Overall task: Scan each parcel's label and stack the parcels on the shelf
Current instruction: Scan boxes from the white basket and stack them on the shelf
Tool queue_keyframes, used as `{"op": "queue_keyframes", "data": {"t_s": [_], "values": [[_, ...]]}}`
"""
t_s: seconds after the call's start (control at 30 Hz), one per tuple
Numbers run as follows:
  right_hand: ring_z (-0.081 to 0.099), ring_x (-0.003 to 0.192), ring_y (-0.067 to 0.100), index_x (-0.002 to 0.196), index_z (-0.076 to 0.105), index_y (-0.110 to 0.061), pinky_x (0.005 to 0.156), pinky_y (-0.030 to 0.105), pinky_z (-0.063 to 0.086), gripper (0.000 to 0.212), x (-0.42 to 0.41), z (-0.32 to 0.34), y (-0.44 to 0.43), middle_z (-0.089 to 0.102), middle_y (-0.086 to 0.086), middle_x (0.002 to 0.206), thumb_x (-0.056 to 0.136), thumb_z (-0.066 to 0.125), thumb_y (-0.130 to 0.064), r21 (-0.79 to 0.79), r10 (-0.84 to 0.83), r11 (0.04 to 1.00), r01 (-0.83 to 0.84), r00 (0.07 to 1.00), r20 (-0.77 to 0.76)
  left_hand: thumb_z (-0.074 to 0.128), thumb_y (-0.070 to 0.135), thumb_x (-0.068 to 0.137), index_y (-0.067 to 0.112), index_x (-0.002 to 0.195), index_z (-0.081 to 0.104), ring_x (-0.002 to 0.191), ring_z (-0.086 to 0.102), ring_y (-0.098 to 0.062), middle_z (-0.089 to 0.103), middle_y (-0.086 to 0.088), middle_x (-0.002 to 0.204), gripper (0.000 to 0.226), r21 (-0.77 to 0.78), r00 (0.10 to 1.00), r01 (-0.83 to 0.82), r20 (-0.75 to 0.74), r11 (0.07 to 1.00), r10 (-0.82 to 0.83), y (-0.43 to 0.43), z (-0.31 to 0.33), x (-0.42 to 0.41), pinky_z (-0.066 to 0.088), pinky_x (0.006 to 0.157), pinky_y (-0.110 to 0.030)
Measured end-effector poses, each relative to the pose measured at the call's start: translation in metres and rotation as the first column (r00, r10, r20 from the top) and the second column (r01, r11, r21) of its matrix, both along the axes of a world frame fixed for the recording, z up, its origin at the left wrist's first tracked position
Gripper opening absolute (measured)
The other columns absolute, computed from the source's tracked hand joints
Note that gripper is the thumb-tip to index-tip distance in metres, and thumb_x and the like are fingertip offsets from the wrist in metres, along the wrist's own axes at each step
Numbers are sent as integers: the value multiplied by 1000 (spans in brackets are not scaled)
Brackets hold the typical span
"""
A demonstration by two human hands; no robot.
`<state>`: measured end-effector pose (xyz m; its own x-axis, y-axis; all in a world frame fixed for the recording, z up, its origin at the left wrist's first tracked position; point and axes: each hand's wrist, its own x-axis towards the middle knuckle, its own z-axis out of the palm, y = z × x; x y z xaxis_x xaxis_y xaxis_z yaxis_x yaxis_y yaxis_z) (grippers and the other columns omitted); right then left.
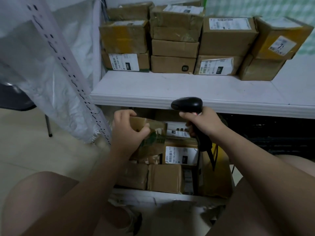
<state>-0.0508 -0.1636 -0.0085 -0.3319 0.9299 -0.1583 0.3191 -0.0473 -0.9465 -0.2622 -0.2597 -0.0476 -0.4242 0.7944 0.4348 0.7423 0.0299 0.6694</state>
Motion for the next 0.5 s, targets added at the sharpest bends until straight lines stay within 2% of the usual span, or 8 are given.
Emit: {"op": "queue_keyframes", "data": {"t_s": [0.1, 0.2, 0.23, 0.3, 0.33, 0.4, 0.43, 0.5], "values": [[65, 62, 25, 100, 64, -5, 57, 31, 55, 28, 1, 10, -4, 67, 10, 73, 86, 71, -30, 34, 5, 999, -4, 1000, -30, 59, 50, 68, 25, 100, 45, 97, 45, -11, 38, 6, 106, 43, 93, 995, 24, 99, 995, -33, -2, 25, 1, 38, 78, -19], [66, 73, 22, 105, 65, -8, 52, 22, 52, 28, 3, 21, -5, 67, 7, 82, 86, 72, -28, 49, -77, 995, 88, 980, -186, 68, 29, 80, 22, 103, 46, 90, 42, 11, 40, 1, 110, 33, 191, 983, 63, 156, 980, -93, 0, 54, 3, 32, 75, 1], [65, 78, 19, 107, 65, -12, 51, 19, 50, 27, 3, 25, -5, 66, 4, 87, 86, 72, -28, 30, -119, 991, 130, 961, -250, 68, 25, 81, 21, 104, 46, 92, 42, 15, 40, -2, 111, 32, 239, 980, 76, 162, 968, -117, 1, 64, 3, 31, 76, 3], [64, 88, 17, 109, 63, -19, 57, 20, 51, 26, 6, 33, -3, 65, 3, 98, 86, 71, -29, -33, -181, 983, 182, 911, -371, 67, 32, 77, 21, 104, 47, 98, 41, 15, 40, -2, 111, 36, 360, 981, 111, 113, 926, -161, 3, 84, 5, 33, 84, 0], [64, 91, 19, 112, 62, -19, 61, 24, 53, 28, 8, 37, -2, 64, 5, 102, 87, 70, -28, -63, -194, 981, 185, 882, -430, 65, 35, 74, 21, 105, 47, 103, 40, 11, 39, -1, 113, 38, 416, 982, 147, 45, 898, -181, 5, 92, 6, 34, 89, -4], [66, 100, 25, 122, 60, -14, 71, 32, 55, 40, 14, 42, 1, 64, 10, 113, 86, 70, -27, -106, -208, 978, 179, 824, -528, 66, 36, 71, 22, 106, 49, 113, 40, -7, 36, -2, 118, 41, 456, 964, 265, -154, 849, -218, 15, 103, 10, 34, 100, -16], [65, 104, 28, 125, 58, -12, 74, 35, 56, 43, 17, 43, 2, 64, 13, 118, 86, 69, -26, -122, -215, 977, 176, 802, -557, 67, 38, 71, 23, 107, 48, 117, 38, -15, 35, -2, 121, 43, 432, 930, 337, -290, 837, -225, 22, 104, 12, 33, 103, -23], [65, 108, 32, 121, 60, -13, 79, 39, 57, 35, 25, 44, 4, 63, 16, 123, 89, 66, -24, -151, -228, 973, 172, 780, -582, 63, 40, 72, 23, 109, 47, 122, 34, -28, 34, -3, 126, 43, 301, 784, 467, -576, 832, -232, 43, 95, 15, 32, 105, -40]]}}
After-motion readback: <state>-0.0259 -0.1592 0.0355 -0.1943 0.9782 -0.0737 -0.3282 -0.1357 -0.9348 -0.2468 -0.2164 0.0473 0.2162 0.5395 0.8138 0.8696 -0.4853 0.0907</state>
